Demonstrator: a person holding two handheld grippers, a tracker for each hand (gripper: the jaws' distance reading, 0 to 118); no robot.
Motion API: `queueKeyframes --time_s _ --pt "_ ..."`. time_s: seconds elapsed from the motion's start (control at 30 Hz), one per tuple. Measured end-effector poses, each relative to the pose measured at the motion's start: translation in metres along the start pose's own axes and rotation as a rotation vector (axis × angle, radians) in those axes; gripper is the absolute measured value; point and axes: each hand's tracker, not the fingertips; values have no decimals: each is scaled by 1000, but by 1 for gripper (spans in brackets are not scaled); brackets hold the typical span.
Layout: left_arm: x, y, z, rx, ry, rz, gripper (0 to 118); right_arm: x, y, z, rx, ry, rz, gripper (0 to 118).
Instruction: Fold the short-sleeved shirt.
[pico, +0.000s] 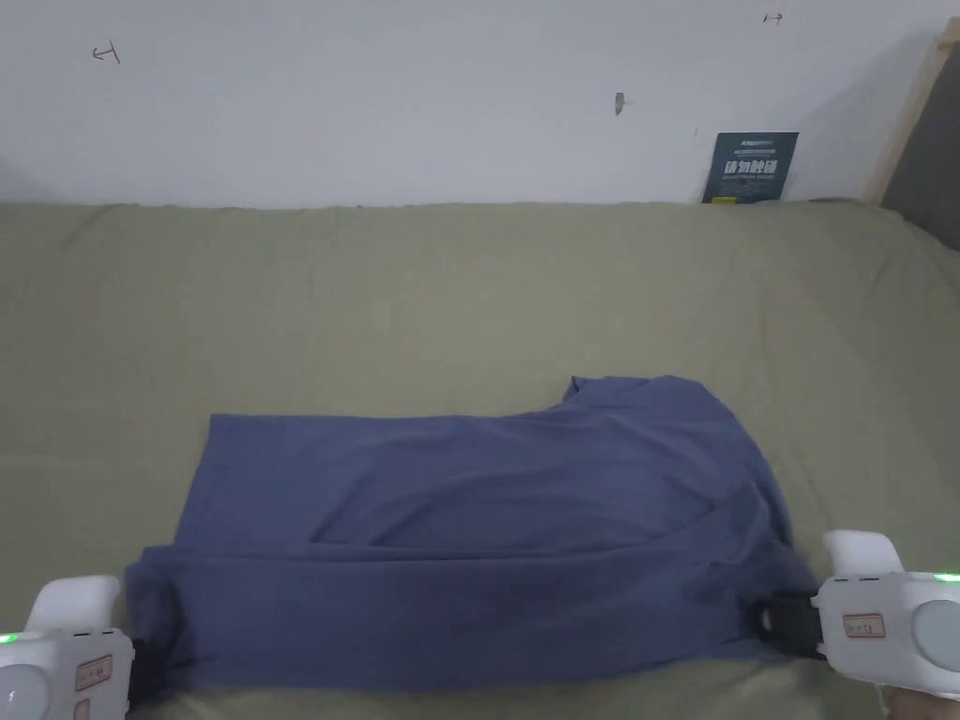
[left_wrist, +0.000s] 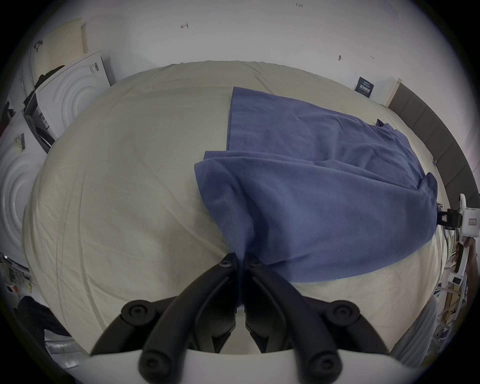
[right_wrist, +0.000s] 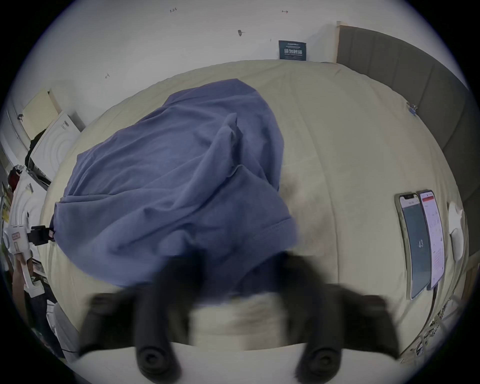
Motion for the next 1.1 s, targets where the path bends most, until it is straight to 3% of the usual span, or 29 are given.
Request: queueKeyframes --time_s 0.03,0.07,0.13,0.3,0.5,0.67,0.9,1.1 --pt "0 1 1 -2 0 -1 3 -2 -3 4 10 -2 8 18" --pt "0 1 2 -1 2 -1 3 -6 -3 8 14 9 10 17" --pt "-1 2 4 -2 5 -5 3 -6 -9 16 33 26 41 16" --pt "-4 6 20 -15 4 8 3 10 -24 42 56 57 -14 16" --pt "-9 -6 42 -5 -1 23 3 3 -46 73 63 53 -7 15" --pt "-19 -40 64 -10 -10 35 3 18 -76 87 36 73 -60 16" --pt "-26 -101 93 -18 -24 58 3 19 -133 114 3 83 -68 16" --pt "-19 -120 97 -34 -23 59 3 34 -145 104 -1 84 -108 16"
